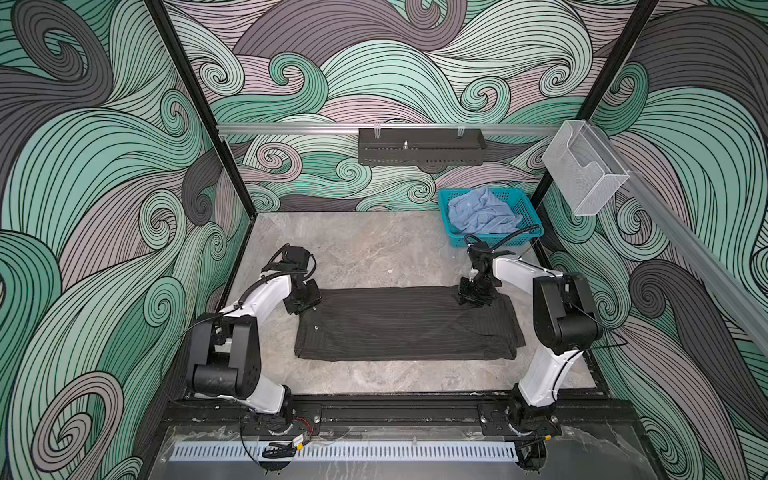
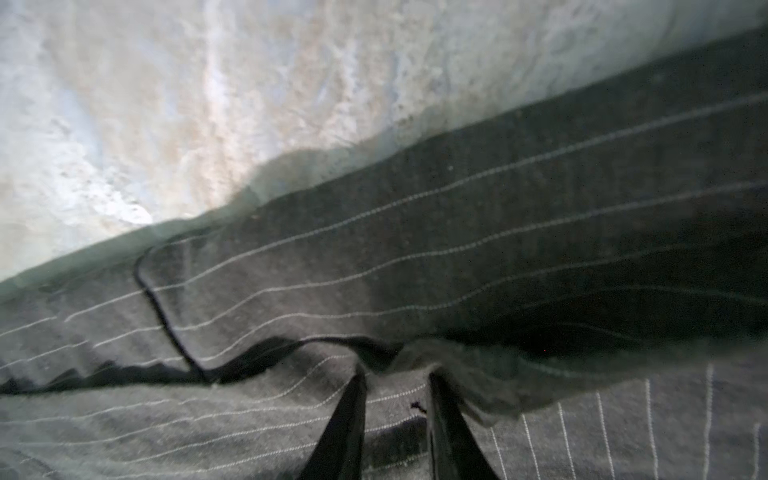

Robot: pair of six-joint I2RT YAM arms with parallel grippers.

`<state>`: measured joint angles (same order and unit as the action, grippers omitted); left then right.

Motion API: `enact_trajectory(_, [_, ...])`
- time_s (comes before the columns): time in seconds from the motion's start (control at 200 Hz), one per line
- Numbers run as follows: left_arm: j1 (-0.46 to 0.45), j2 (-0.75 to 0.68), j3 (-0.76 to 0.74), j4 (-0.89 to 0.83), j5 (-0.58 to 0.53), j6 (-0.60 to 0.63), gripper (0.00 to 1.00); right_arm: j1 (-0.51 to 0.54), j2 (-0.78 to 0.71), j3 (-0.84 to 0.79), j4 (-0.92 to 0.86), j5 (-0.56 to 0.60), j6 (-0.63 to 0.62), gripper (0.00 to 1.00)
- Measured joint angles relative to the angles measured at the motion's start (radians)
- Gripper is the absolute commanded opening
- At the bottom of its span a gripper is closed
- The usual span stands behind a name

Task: Fold and stack the long sleeve shirts

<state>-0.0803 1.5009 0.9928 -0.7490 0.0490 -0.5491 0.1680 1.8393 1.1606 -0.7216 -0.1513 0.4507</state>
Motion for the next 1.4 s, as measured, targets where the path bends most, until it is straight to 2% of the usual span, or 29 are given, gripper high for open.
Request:
enact_trajectory(0.08, [0.0, -0.041, 0.031, -0.035, 0.014, 0.017, 0.55, 0.0, -0.045, -0.019, 0.005, -0.005, 0.003, 0.53])
enact_trajectory(0.175, [-0.008, -0.108, 0.089, -0.067, 0.031, 0.051, 0.61, 0.0, -0.149, -0.047, 0.004, -0.01, 0.02, 0.56])
enact_trajectory(0.291, [-0.056, -0.114, 0.17, -0.086, 0.028, 0.091, 0.62, 0.0, -0.31, -0.101, 0.007, -0.011, 0.07, 0.58])
enact_trajectory(0.356, [-0.103, -0.052, 0.22, -0.091, 0.041, 0.111, 0.59, 0.0, -0.389, -0.151, 0.018, -0.021, 0.114, 0.56])
enact_trajectory(0.426, [-0.137, 0.081, 0.285, -0.097, 0.084, 0.117, 0.54, 0.0, -0.436, -0.221, 0.032, -0.039, 0.171, 0.58])
enact_trajectory(0.576, [-0.152, 0.34, 0.326, -0.101, 0.158, 0.119, 0.53, 0.002, -0.47, -0.406, 0.076, -0.07, 0.311, 0.62])
enact_trajectory(0.661, [-0.151, 0.408, 0.325, -0.129, 0.161, 0.119, 0.54, 0.009, -0.504, -0.484, 0.096, -0.067, 0.388, 0.63])
enact_trajectory(0.792, [-0.137, 0.433, 0.303, -0.145, 0.171, 0.103, 0.54, 0.018, -0.558, -0.556, 0.174, -0.056, 0.515, 0.64])
enact_trajectory(0.932, [-0.1, 0.394, 0.22, -0.124, 0.229, 0.068, 0.54, 0.019, -0.515, -0.549, 0.234, -0.054, 0.609, 0.64])
enact_trajectory(1.067, [-0.06, 0.285, 0.067, -0.101, 0.279, 0.034, 0.54, 0.028, -0.376, -0.458, 0.318, -0.084, 0.662, 0.62])
enact_trajectory(1.242, [-0.055, 0.133, -0.135, -0.089, 0.348, -0.032, 0.54, 0.077, -0.178, -0.287, 0.419, -0.121, 0.674, 0.58])
enact_trajectory(1.403, [-0.055, 0.058, -0.235, -0.069, 0.409, -0.089, 0.53, 0.162, -0.022, -0.124, 0.476, -0.148, 0.665, 0.56])
